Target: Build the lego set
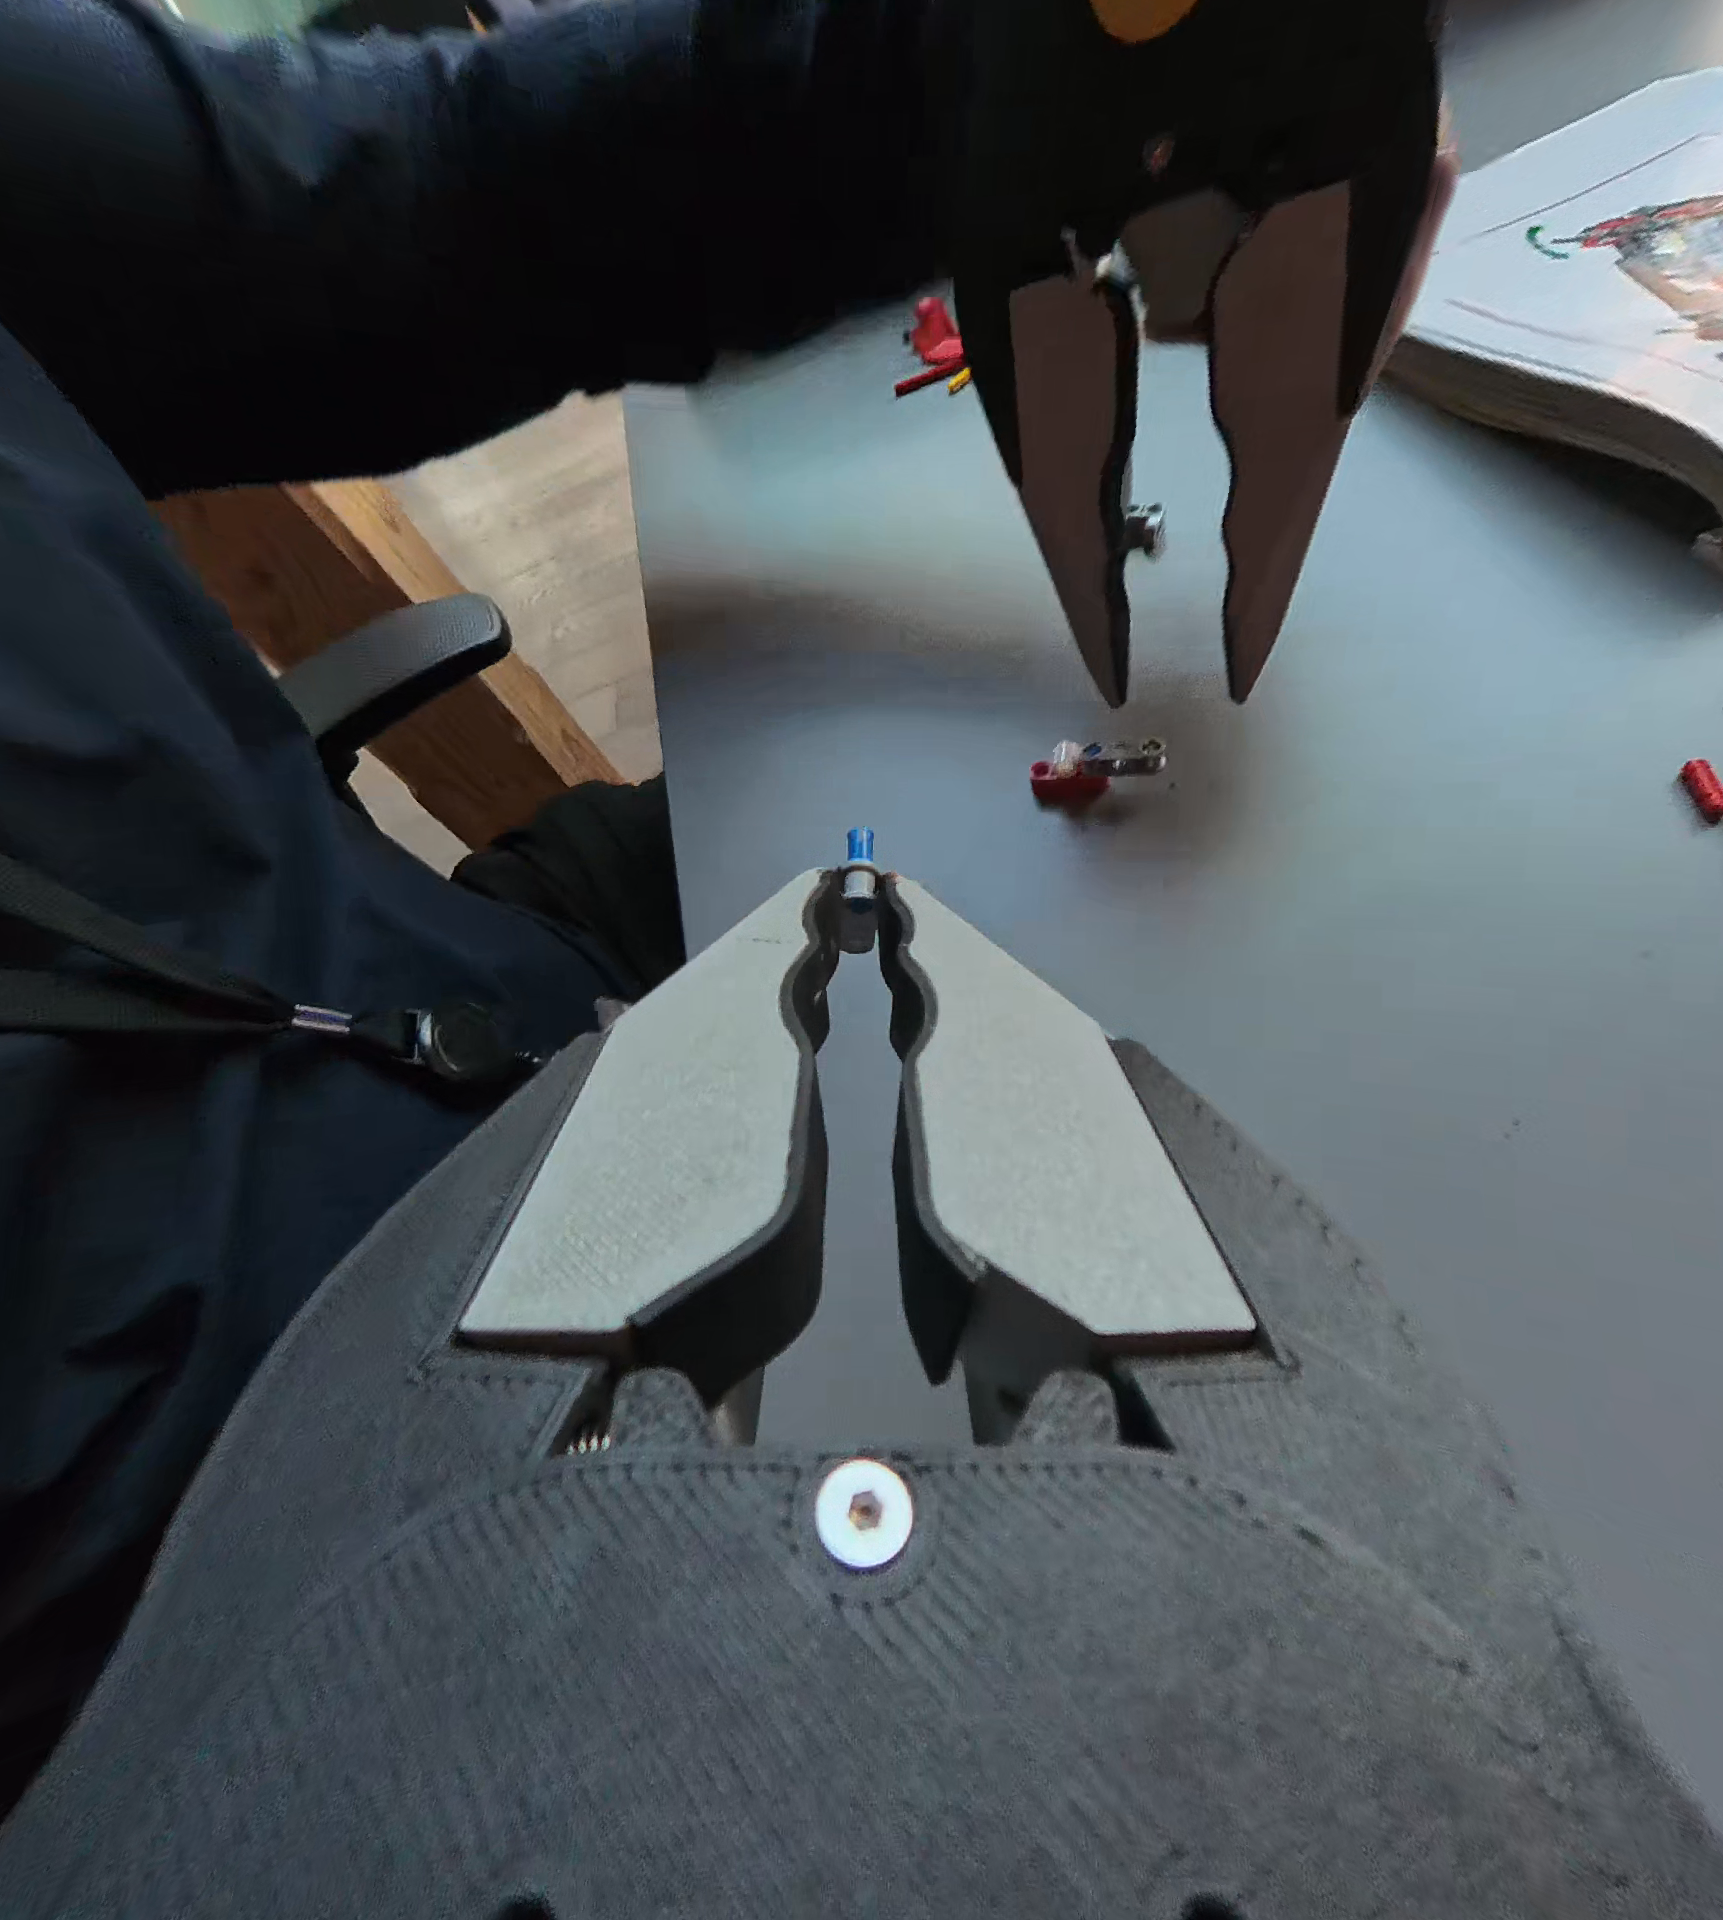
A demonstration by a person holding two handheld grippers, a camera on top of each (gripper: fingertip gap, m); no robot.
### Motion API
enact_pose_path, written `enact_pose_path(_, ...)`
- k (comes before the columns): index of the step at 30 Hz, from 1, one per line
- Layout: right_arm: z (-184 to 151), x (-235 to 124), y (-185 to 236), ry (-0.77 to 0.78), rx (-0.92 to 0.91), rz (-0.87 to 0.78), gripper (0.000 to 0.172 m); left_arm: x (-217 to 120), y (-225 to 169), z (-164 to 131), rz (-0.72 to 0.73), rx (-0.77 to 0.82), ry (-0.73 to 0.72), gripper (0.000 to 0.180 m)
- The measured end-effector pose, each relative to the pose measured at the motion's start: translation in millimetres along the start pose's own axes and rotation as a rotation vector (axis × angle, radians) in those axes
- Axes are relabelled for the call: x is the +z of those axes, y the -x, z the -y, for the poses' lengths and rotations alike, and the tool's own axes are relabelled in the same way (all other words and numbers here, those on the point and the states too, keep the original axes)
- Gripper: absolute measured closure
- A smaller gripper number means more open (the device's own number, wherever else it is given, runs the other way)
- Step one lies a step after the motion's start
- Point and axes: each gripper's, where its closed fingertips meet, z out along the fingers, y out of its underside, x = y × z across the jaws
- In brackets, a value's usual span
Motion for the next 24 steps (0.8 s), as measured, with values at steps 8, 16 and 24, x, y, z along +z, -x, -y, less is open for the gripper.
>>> enact_pose_path(8, -14, -4, 1, 0.041, 0.018, 0.034, 0.168, -1, -14, 11, -0.171, 0.25, 0.166, 0.14)
enact_pose_path(16, -16, -2, -10, 0.04, 0.062, 0.026, 0.167, 18, -15, -4, -0.216, 0.357, 0.246, 0.149)
enact_pose_path(24, -29, 18, -29, 0.206, 0.059, -0.065, 0.167, 20, -31, -2, -0.22, 0.172, 0.134, 0.176)
